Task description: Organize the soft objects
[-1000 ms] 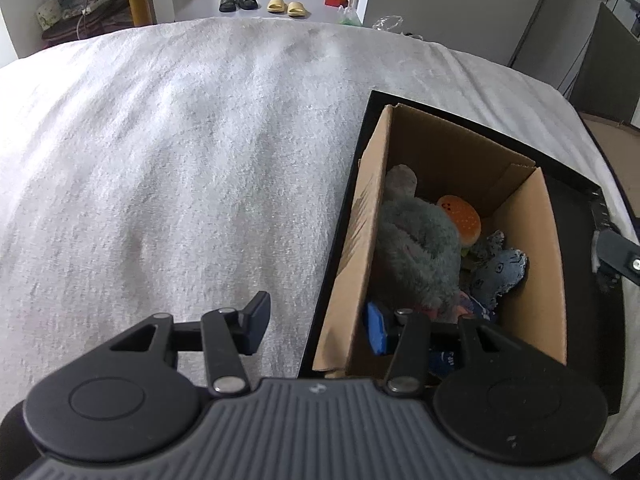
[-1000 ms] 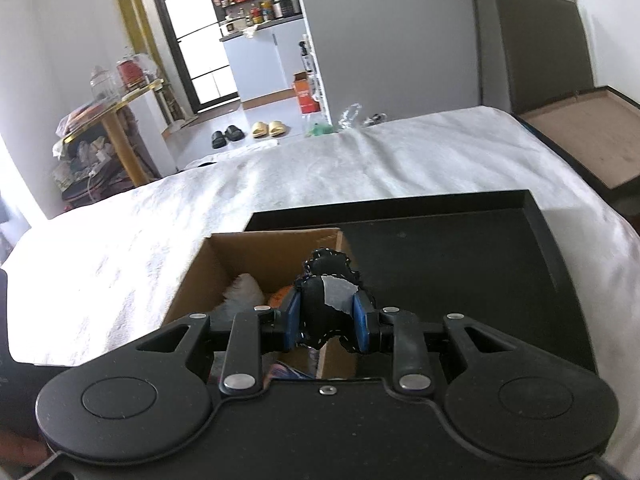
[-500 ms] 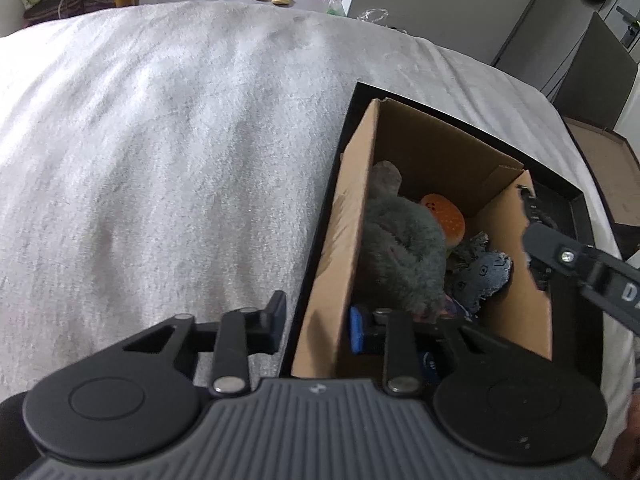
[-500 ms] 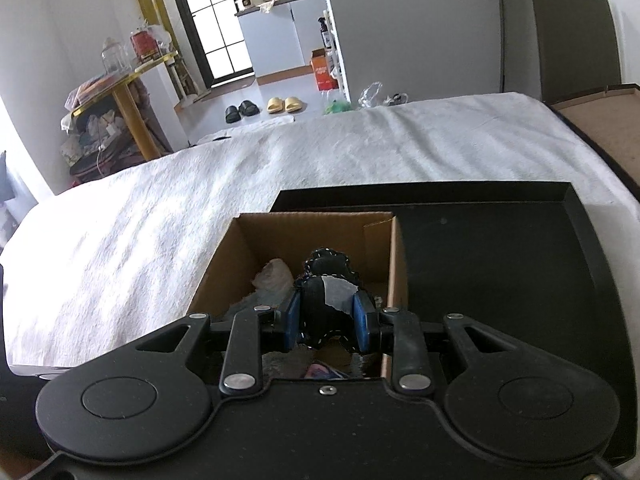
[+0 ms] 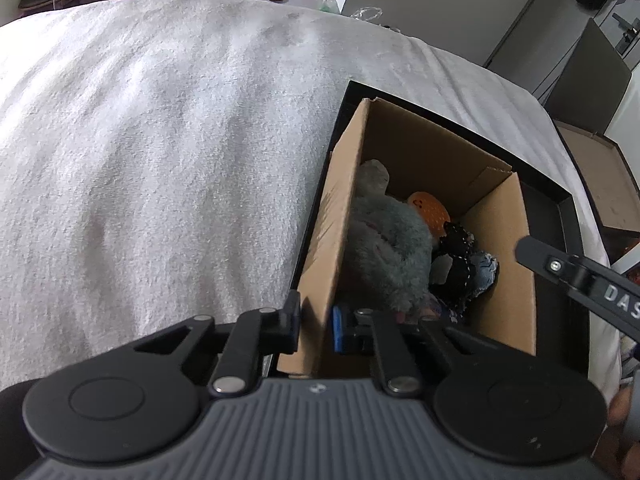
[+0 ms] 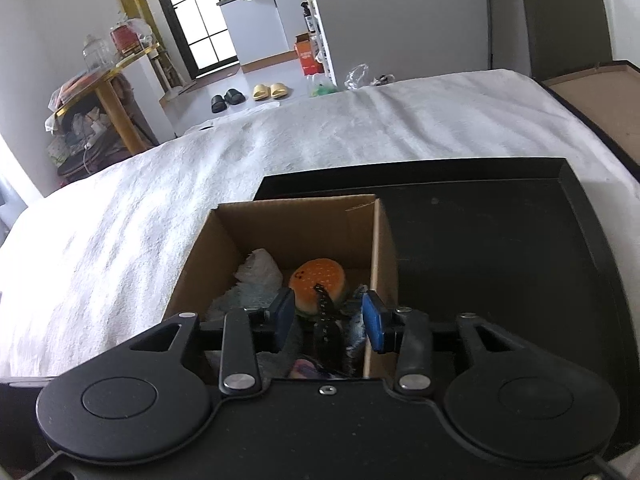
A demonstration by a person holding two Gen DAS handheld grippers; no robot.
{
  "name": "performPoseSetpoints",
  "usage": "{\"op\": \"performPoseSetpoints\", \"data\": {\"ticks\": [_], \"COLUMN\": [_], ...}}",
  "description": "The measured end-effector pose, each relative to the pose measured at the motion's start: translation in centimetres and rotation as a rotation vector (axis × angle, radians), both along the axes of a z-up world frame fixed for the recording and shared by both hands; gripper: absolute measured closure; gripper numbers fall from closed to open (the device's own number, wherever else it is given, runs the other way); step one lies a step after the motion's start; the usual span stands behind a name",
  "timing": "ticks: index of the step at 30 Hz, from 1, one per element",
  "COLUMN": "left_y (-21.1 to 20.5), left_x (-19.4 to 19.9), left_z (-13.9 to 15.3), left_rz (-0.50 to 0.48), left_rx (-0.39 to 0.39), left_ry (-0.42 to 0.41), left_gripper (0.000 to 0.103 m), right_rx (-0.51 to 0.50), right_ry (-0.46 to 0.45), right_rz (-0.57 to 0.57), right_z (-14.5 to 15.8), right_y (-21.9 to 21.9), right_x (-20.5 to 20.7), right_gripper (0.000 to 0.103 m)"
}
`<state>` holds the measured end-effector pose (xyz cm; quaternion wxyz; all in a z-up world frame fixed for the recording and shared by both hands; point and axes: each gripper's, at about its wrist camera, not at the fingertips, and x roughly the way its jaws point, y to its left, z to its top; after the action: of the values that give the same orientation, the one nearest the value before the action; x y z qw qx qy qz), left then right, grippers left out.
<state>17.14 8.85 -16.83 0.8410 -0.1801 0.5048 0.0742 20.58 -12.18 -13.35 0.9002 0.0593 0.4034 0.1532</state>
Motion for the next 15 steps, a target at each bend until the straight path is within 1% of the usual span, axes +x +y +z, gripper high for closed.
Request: {"op": "performPoseSetpoints", "data": {"ticks": [6,9,15], "left_y": [-0.5,-0.7,-1.2], "left_x": [-0.2,-0.5,-1.0], "left_z": [0.9,1.9,3.7], "left_rz": [-0.001,0.003,-0.006], "left_rx": [0.026,0.052,0.072], "left_ry": [0.006,0.001,-0.006], "left_gripper": [0.088,0.085,0.082], "right_rx": [0.02,0.023,0.051], "right_ry": [-0.004,-0.002,0.009], "right_rz": [-0.021,-0.028,-0.052], "right_z": [0.8,1.3,2.6], "right_y": [-1.6,-2.2,-4.2], "right_x": [-0.9,-1.3,-2.0], "right_gripper": [0.065,0.065,0.064]}}
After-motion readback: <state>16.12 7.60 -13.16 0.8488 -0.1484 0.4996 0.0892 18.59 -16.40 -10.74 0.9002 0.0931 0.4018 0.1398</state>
